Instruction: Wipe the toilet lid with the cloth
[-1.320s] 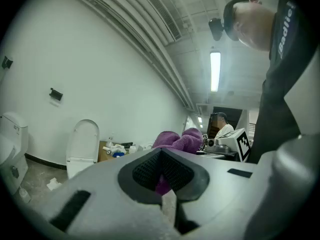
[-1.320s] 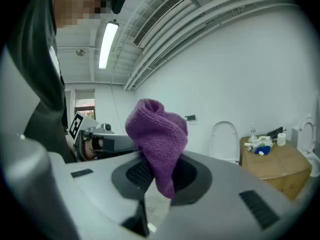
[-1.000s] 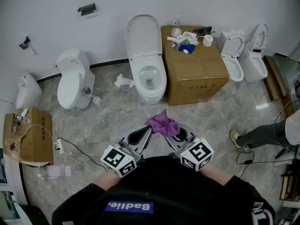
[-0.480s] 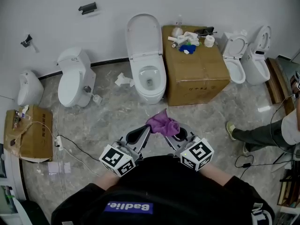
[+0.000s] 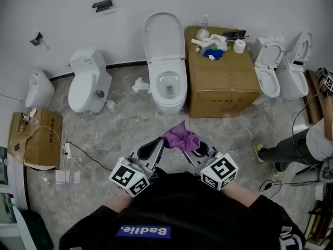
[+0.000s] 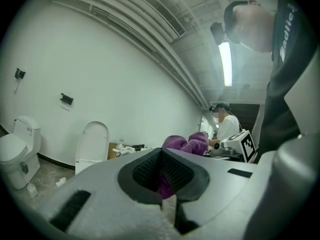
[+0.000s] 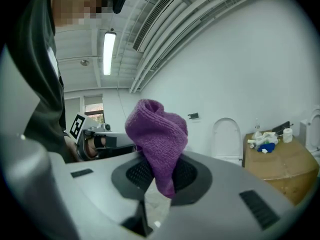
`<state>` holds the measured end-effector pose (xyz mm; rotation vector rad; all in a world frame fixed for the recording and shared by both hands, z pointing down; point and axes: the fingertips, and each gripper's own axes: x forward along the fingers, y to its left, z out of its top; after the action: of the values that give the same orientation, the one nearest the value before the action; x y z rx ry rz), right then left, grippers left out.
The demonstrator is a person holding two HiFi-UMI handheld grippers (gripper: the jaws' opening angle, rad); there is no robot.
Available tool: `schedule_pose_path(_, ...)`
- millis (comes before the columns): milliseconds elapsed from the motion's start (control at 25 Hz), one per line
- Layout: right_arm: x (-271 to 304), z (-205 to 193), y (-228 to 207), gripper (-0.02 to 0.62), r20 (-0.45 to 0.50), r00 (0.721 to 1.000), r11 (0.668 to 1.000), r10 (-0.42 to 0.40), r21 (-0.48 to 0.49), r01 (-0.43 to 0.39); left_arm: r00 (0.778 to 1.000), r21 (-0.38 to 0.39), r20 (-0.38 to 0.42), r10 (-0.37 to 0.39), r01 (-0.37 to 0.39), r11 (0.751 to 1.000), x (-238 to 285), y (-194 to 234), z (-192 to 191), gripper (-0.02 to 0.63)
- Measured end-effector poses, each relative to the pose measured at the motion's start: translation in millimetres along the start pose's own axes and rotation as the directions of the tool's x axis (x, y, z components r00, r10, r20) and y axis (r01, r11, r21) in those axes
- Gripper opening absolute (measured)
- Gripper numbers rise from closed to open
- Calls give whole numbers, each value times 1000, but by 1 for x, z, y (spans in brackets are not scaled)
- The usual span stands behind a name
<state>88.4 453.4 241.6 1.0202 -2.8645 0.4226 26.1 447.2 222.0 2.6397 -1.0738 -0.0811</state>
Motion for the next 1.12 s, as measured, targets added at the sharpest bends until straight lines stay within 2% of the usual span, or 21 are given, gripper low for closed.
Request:
schedule_pose_path(160, 8, -2, -13, 66, -8, 1000, 1000, 1, 3, -1, 1000, 6, 5, 11, -11, 1000, 10, 9, 0, 17)
schedule_pose_path(440, 46, 0, -45, 66, -31, 999, 999, -34, -16, 34, 999, 7, 6, -33, 33, 999, 41, 46, 1, 15)
schedule_pose_path(840, 170, 41, -94, 66, -48, 992, 993, -119, -21, 118, 992, 30, 2, -127, 127, 991, 94, 172, 50, 15)
schedule_pose_path(1120, 241, 62, -131, 66, -38, 970, 970, -241, 35, 242, 979, 57, -16, -205, 205, 977, 110, 252, 72, 17)
